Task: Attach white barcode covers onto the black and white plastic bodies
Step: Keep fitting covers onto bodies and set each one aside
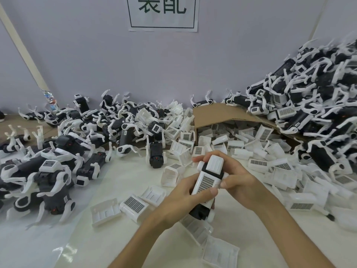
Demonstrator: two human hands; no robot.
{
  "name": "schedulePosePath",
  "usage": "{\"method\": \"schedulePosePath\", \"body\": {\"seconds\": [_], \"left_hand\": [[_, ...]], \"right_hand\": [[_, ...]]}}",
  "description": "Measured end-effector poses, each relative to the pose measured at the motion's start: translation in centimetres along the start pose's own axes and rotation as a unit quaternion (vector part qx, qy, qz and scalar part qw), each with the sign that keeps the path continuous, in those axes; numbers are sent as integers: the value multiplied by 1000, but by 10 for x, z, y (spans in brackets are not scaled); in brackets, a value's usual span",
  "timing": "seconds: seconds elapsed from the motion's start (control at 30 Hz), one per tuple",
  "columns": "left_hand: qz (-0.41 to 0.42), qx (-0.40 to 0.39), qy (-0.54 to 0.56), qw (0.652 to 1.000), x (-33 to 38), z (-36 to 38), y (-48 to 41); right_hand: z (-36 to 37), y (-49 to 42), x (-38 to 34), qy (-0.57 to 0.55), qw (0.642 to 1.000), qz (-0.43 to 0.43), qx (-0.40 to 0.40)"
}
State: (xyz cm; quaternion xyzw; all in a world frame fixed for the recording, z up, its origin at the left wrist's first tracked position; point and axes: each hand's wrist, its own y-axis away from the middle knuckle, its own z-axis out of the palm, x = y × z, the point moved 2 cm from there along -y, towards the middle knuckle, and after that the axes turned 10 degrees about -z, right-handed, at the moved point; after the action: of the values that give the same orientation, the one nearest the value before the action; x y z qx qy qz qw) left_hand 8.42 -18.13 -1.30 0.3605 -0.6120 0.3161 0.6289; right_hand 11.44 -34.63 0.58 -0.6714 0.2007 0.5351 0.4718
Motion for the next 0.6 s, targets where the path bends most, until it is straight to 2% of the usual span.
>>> {"method": "schedulePosePath", "body": {"seconds": [0.2,0.6], "left_hand": [[-4,-6,6,1000,-4,4,-1],[10,56,7,998,-9,4,-4]], "right_hand": [[-11,3,-2,-46,998,18,-43],[-10,2,2,-42,999,3,-4]]}}
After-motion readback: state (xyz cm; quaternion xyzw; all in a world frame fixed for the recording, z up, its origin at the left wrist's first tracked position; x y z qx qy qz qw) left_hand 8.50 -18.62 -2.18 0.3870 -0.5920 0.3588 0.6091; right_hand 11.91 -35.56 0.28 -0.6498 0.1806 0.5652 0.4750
